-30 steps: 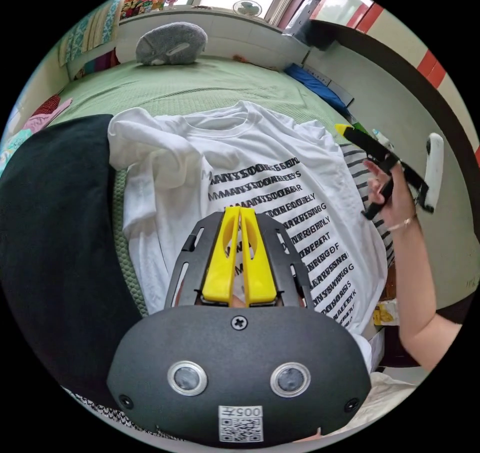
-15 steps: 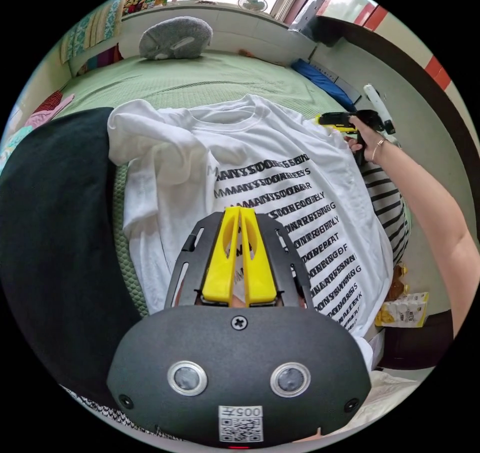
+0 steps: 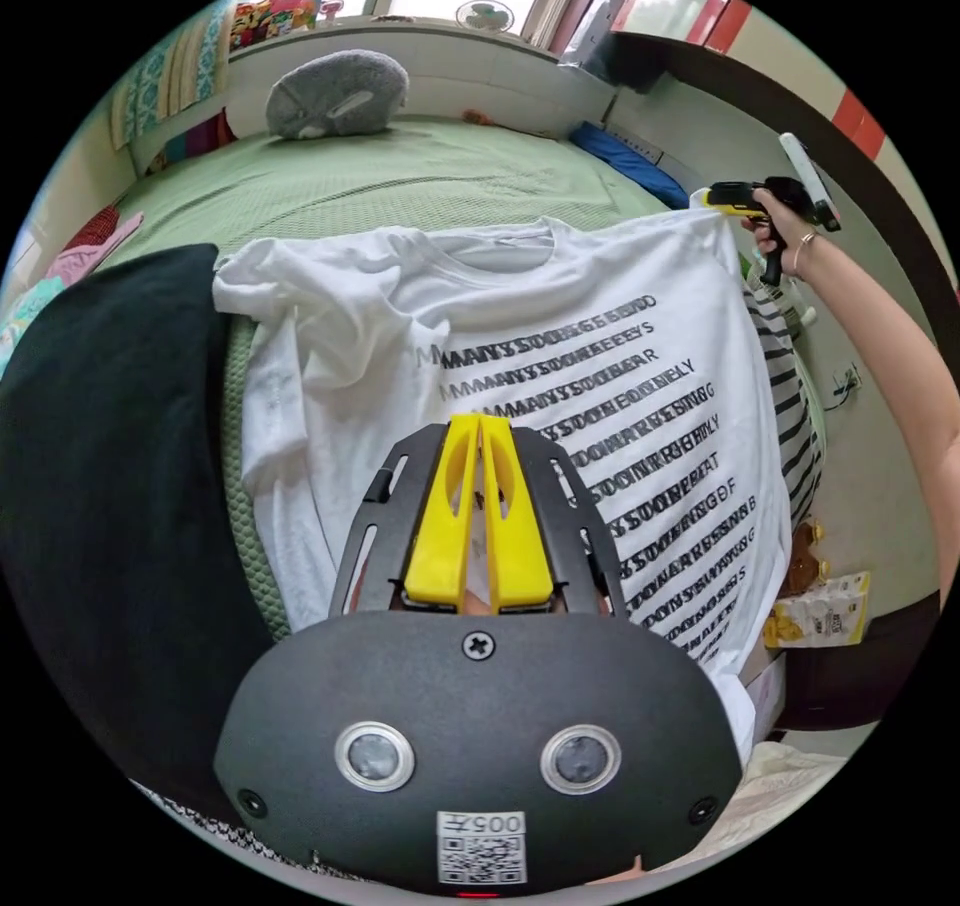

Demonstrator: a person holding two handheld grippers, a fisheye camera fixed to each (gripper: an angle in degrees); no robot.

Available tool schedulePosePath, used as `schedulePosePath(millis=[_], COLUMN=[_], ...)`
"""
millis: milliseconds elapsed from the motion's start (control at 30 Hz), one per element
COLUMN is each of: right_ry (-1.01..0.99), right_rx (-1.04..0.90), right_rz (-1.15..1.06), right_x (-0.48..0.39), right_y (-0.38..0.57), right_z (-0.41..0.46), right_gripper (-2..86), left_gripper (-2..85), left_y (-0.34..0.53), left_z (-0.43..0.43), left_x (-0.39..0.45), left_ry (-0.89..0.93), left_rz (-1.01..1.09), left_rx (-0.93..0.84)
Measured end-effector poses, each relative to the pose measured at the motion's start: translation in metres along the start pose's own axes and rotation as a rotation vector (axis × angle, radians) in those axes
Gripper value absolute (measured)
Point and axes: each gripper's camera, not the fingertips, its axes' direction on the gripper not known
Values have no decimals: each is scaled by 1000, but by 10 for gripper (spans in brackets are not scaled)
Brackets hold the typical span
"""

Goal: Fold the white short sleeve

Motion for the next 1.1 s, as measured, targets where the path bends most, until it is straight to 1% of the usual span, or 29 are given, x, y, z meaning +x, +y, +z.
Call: schedulePosePath(millis=[33,167,233,300,367,567,633,700,733,800,833,967,1100], right_ry=[-21,-143,-138,-145,-180,-203,-156,-52,12,-37,-96,-154,-124], right_rx=[-28,11,16,-24,-113,-236,-237,-216,-184,-150,-134,-51,-114], right_rz=[14,-12,-18,-11,-12,-32,-71,-111,-125,-168,-183,-148,-102], right_x=[3,16,26,39,51,40,29,19,14,6,3,8,22], right_y=[0,5,6,6,6,5,2,-1,-3,-6,-8,-23,-34], right_z=[6,2,0,6,24,69,76,77,74,67,60,21,-3], right_gripper=[40,78,86,87,85,80,66,41,14,-7,-12,-15,-12], left_gripper=[-6,-6,-6,-6,-6,-6,-6,-6,-7,-7,-7,-6,-7], left_y=[-1,-3,-4,-5,-6,-5,-5,-5,-5,-4,-4,-1,2], left_z=[3,9,10,10,11,12,12,13,13,14,13,11,8], left_x=[3,6,2,-2,-7,-16,-18,-19,-20,-21,-22,-25,-30], left_ry=[-8,-61,-41,7,47,60,67,67,63,55,52,61,66], left_rz=[20,51,38,19,3,-25,-27,-27,-26,-27,-26,-26,-33], left_rx=[-11,-33,-24,-17,-6,-3,2,-1,-6,-11,-12,-6,-3])
